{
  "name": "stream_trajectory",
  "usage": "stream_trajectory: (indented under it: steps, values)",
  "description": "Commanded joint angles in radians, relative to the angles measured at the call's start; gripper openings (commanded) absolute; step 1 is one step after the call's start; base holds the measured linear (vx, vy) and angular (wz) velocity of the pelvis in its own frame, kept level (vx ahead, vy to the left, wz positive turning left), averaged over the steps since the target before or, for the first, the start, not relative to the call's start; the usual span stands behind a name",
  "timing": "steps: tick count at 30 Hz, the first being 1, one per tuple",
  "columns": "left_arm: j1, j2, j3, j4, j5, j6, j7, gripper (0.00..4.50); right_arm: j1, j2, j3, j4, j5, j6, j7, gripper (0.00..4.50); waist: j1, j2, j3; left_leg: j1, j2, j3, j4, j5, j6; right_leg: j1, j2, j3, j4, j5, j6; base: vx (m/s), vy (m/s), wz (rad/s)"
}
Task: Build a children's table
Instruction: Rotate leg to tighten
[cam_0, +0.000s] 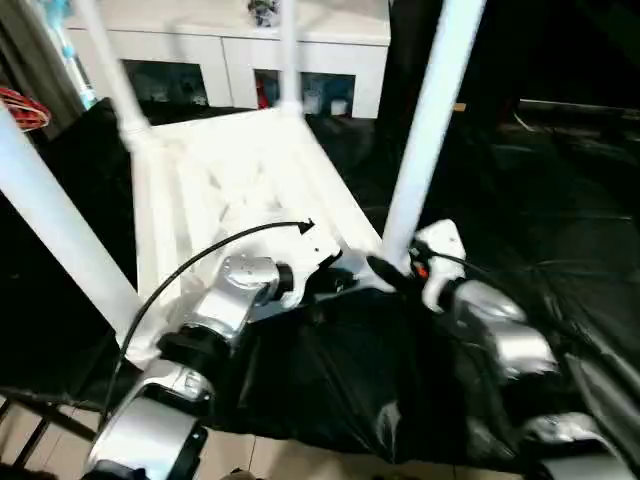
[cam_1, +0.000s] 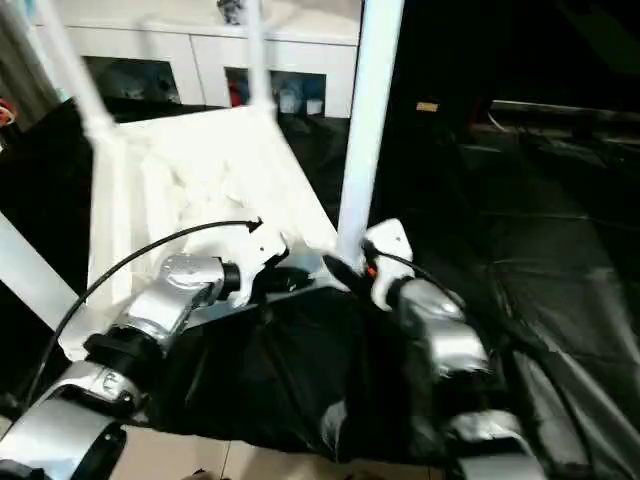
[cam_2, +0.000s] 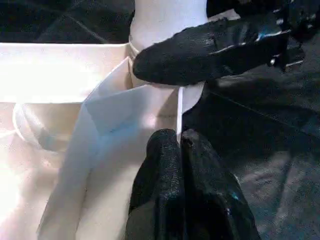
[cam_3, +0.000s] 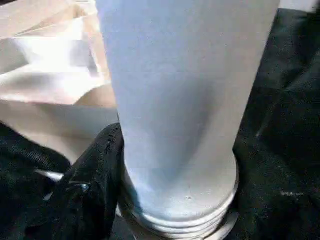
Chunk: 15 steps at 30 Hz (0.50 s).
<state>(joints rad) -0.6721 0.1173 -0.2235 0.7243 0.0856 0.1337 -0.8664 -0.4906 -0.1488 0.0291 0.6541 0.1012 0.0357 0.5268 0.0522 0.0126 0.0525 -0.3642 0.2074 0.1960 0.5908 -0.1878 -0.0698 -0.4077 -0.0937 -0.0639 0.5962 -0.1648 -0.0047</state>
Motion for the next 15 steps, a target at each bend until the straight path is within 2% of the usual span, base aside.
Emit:
stream_trajectory:
  steps: [1, 3, 5, 6, 9, 10, 11, 13, 15]
  values:
    - [-0.013, -0.073, -0.034, -0.048, -0.028, -0.023, -0.017, 0.0, -0.008, 0.071, 0.077, 0.023, -0.016, 0.012, 0.045, 3.41, 0.004, -0.006, -0.068, 0.004, 0.018, -0.011, -0.07, -0.191, 0.046, 0.049, -0.046, 0.035, -0.07, -0.236, -0.216, 0.0, 0.0, 0.0]
    - [-0.013, -0.071, -0.035, -0.044, -0.026, -0.031, -0.021, 0.0, -0.009, 0.067, 0.073, 0.021, -0.014, 0.009, 0.055, 3.49, 0.003, -0.004, -0.07, 0.005, 0.018, -0.011, -0.07, -0.184, 0.052, 0.051, -0.044, 0.034, -0.067, -0.196, -0.228, 0.0, 0.0, 0.0]
    - [-0.012, -0.06, -0.037, -0.04, -0.028, -0.045, -0.04, 0.0, -0.006, 0.042, 0.069, 0.01, -0.016, 0.0, 0.073, 3.83, 0.004, 0.0, -0.069, 0.006, 0.018, -0.01, -0.069, -0.192, 0.056, 0.051, -0.045, 0.035, -0.066, -0.185, -0.238, 0.0, 0.0, 0.0]
    - [-0.012, -0.06, -0.037, -0.04, -0.028, -0.045, -0.04, 0.0, -0.006, 0.042, 0.069, 0.01, -0.016, 0.0, 0.073, 3.9, 0.004, -0.002, -0.069, 0.007, 0.018, -0.009, -0.069, -0.196, 0.057, 0.052, -0.044, 0.035, -0.067, -0.186, -0.239, 0.0, 0.0, 0.0]
    - [-0.008, -0.03, -0.041, -0.049, -0.045, -0.066, -0.107, 0.0, 0.02, -0.022, 0.074, -0.035, -0.002, -0.01, 0.164, 3.9, 0.004, -0.001, -0.069, 0.008, 0.018, -0.009, -0.068, -0.212, 0.057, 0.053, -0.044, 0.035, -0.069, -0.194, -0.239, 0.0, 0.0, 0.0]
    - [-0.006, -0.019, -0.042, -0.054, -0.051, -0.071, -0.132, 0.0, 0.029, -0.042, 0.076, -0.051, 0.005, -0.01, 0.198, 3.9, 0.007, -0.003, -0.069, 0.006, 0.018, -0.009, -0.068, -0.205, 0.064, 0.056, -0.044, 0.035, -0.068, -0.184, -0.239, 0.0, 0.0, 0.0]
    - [-0.005, -0.019, -0.042, -0.054, -0.052, -0.072, -0.134, 0.0, 0.03, -0.044, 0.076, -0.052, 0.005, -0.01, 0.201, 3.9, 0.009, -0.002, -0.069, 0.008, 0.02, -0.008, -0.067, -0.2, 0.071, 0.052, -0.044, 0.037, -0.066, -0.166, -0.247, 0.0, 0.0, 0.0]
    - [0.0, 0.011, -0.046, -0.068, -0.07, -0.088, -0.21, 0.0, 0.062, -0.101, 0.096, -0.109, 0.026, -0.006, 0.314, 3.9, 0.013, -0.007, -0.071, 0.007, 0.02, -0.008, -0.066, -0.187, 0.08, 0.055, -0.045, 0.036, -0.063, -0.153, -0.252, 0.0, 0.0, 0.0]
    - [0.003, 0.031, -0.048, -0.079, -0.082, -0.09, -0.262, 0.0, 0.082, -0.136, 0.109, -0.145, 0.04, 0.001, 0.388, 3.9, 0.02, -0.005, -0.07, 0.006, 0.022, -0.008, -0.065, -0.172, 0.093, 0.058, -0.044, 0.035, -0.061, -0.134, -0.256, 0.0, 0.0, 0.0]
